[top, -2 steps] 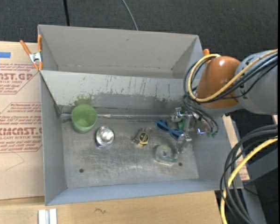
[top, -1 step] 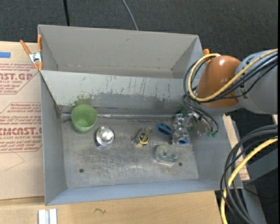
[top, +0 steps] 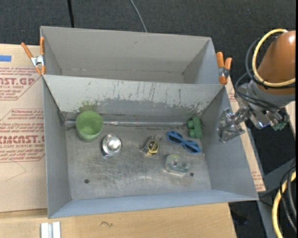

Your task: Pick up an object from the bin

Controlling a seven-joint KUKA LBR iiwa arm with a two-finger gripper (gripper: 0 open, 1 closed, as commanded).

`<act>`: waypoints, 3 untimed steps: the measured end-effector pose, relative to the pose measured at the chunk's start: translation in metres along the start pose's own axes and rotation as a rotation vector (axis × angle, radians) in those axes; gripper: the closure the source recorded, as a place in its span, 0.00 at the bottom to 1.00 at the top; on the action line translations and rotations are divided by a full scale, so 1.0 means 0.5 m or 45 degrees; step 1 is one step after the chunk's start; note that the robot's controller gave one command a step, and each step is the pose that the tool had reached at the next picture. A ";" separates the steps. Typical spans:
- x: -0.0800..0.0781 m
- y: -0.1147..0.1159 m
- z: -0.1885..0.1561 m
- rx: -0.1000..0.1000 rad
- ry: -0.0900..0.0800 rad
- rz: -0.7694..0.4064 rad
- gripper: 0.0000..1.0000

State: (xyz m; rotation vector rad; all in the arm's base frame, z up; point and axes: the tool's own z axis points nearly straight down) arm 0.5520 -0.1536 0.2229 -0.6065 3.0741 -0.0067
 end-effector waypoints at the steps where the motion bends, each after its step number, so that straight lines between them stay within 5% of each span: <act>1: 0.000 0.004 0.007 -0.007 0.005 -0.001 0.00; 2: -0.102 0.054 0.289 -0.015 0.010 -0.129 0.00; 3: -0.082 0.052 0.296 -0.002 -0.006 -0.250 0.00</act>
Offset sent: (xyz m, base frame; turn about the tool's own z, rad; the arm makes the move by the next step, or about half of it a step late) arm 0.0000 0.0000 0.0000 0.0000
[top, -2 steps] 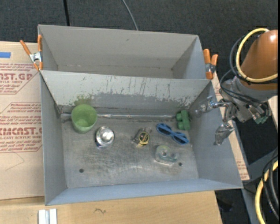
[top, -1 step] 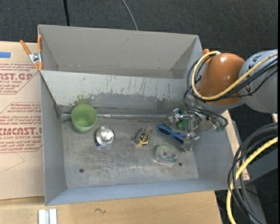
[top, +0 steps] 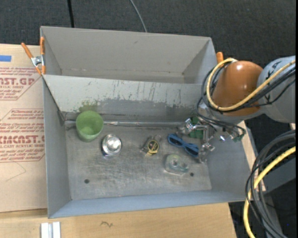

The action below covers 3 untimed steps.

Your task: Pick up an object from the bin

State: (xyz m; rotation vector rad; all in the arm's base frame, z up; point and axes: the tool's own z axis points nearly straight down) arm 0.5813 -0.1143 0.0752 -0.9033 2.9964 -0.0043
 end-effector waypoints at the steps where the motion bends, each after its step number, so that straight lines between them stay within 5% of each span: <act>1: 0.011 0.021 -0.003 -0.003 0.005 -0.039 0.00; 2: 0.018 0.034 0.003 0.003 -0.003 -0.031 0.00; 3: 0.017 0.037 0.001 -0.005 0.003 -0.031 1.00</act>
Offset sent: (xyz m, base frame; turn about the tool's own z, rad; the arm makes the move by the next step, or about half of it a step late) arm -0.0121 0.0051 -0.0002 -0.0326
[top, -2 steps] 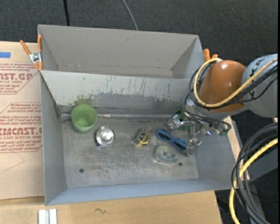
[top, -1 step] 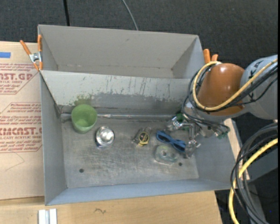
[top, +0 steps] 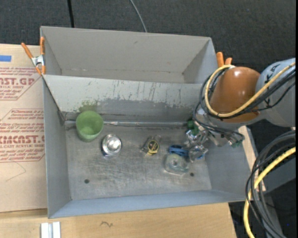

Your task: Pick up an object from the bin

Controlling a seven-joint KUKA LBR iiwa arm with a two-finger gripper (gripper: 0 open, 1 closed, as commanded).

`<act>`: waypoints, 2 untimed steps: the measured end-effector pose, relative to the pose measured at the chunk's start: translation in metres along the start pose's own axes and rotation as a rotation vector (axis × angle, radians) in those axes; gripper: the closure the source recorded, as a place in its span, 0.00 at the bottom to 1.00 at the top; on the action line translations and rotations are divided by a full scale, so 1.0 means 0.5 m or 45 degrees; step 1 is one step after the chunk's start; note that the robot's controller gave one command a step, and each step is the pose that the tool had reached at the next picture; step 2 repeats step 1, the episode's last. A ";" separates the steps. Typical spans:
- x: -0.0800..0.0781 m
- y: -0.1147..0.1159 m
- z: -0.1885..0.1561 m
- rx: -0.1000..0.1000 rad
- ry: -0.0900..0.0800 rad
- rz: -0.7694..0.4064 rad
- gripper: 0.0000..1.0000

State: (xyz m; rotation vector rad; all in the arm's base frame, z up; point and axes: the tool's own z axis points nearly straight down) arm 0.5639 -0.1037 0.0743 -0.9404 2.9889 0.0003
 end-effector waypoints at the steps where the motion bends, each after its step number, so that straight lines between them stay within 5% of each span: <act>1: 0.062 -0.030 -0.254 0.005 0.002 -0.197 1.00; 2: 0.062 -0.030 -0.254 0.005 0.002 -0.197 1.00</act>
Offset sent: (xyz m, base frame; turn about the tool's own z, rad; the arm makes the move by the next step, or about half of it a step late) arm -0.0199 -0.0300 0.1232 -0.1566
